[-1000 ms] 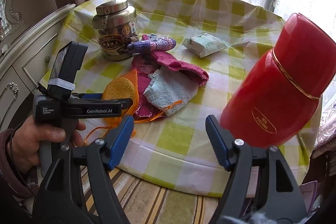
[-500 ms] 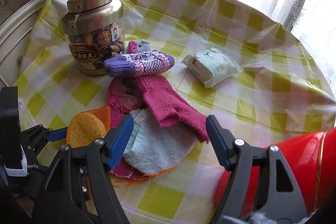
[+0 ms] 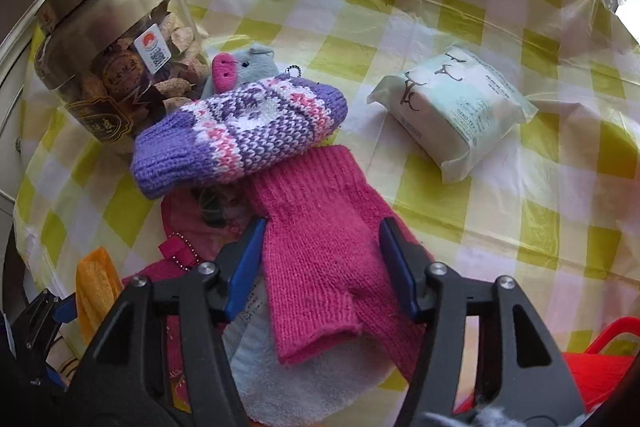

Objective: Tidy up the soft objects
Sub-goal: 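Grasp the pink knit glove with the right tool while the left tool holds the bag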

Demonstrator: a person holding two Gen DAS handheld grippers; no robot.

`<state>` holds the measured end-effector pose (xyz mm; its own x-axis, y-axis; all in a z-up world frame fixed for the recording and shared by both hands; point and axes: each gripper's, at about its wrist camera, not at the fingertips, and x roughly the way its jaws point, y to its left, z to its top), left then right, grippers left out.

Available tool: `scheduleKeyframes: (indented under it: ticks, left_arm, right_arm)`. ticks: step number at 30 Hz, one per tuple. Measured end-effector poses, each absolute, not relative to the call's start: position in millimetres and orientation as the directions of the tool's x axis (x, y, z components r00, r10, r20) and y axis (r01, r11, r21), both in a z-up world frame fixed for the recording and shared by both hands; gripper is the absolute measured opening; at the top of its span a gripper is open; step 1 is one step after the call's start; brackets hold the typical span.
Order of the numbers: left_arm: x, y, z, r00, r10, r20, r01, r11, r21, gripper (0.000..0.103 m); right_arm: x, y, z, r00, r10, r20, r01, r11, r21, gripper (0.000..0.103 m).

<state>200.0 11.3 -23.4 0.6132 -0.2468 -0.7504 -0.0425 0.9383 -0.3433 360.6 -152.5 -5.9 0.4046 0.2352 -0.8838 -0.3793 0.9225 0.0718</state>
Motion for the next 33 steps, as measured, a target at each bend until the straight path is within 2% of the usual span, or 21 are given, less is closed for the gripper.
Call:
scheduleKeyframes:
  ticks: [3, 9, 12, 15, 18, 20, 21, 22, 23, 24, 25, 28, 33]
  left_arm:
    - [198.8, 13.3, -23.3, 0.616, -0.25, -0.747, -0.048, 0.935, -0.353, 0.081]
    - [195.9, 15.5, -25.0, 0.615, -0.257, -0.745, -0.054, 0.929, -0.366, 0.081]
    - [195.6, 14.7, -25.8, 0.613, -0.257, -0.747, -0.056, 0.929, -0.366, 0.081]
    - [199.2, 14.6, -26.2, 0.611, -0.259, -0.749, -0.054, 0.929, -0.366, 0.081]
    - [200.5, 14.6, -26.8, 0.609, -0.258, -0.75, -0.057, 0.929, -0.366, 0.081]
    - [201.4, 14.6, -28.2, 0.609, -0.257, -0.75, -0.058, 0.929, -0.366, 0.081]
    - [201.5, 14.4, -29.1, 0.608, -0.258, -0.751, -0.057, 0.929, -0.366, 0.081]
    - [201.6, 14.2, -29.7, 0.608, -0.26, -0.75, -0.055, 0.929, -0.367, 0.081]
    - [201.3, 14.2, -29.9, 0.61, -0.261, -0.748, -0.053, 0.928, -0.368, 0.081]
    - [200.6, 14.1, -29.7, 0.613, -0.263, -0.745, -0.051, 0.928, -0.37, 0.081]
    - [199.6, 14.1, -29.2, 0.619, -0.264, -0.739, -0.049, 0.927, -0.372, 0.081]
    - [196.1, 15.0, -26.4, 0.641, -0.265, -0.72, -0.038, 0.926, -0.375, 0.081]
    - [188.8, 15.3, -14.2, 0.697, -0.259, -0.669, -0.014, 0.927, -0.374, 0.081]
  right_arm:
    - [373.8, -162.6, -15.2, 0.372, 0.283, -0.884, -0.325, 0.932, 0.162, 0.043]
    - [388.8, -188.5, -21.6, 0.383, 0.325, -0.865, -0.193, 0.943, 0.269, 0.043]
    - [391.8, -195.0, -18.5, 0.404, 0.3, -0.864, -0.167, 0.953, 0.252, 0.052]
    - [395.9, -194.2, -21.9, 0.41, 0.239, -0.88, -0.166, 0.968, 0.186, 0.067]
    - [402.2, -197.0, -28.4, 0.409, 0.217, -0.886, -0.158, 0.973, 0.165, 0.068]
    - [400.3, -193.3, -29.9, 0.421, 0.188, -0.887, -0.178, 0.976, 0.123, 0.064]
    - [398.8, -191.0, -29.9, 0.426, 0.179, -0.887, -0.189, 0.976, 0.106, 0.056]
    - [397.8, -190.6, -29.4, 0.429, 0.184, -0.884, -0.195, 0.975, 0.108, 0.042]
    - [397.2, -191.6, -29.1, 0.429, 0.191, -0.883, -0.195, 0.974, 0.116, 0.035]
    - [397.0, -193.3, -29.0, 0.429, 0.195, -0.882, -0.192, 0.974, 0.123, 0.023]
    - [395.9, -195.3, -28.7, 0.432, 0.201, -0.879, -0.189, 0.973, 0.13, 0.018]
    - [386.9, -195.3, -20.9, 0.481, 0.187, -0.857, -0.205, 0.974, 0.097, 0.014]
    - [363.4, -193.8, 14.9, 0.594, 0.158, -0.789, -0.2, 0.979, 0.045, 0.014]
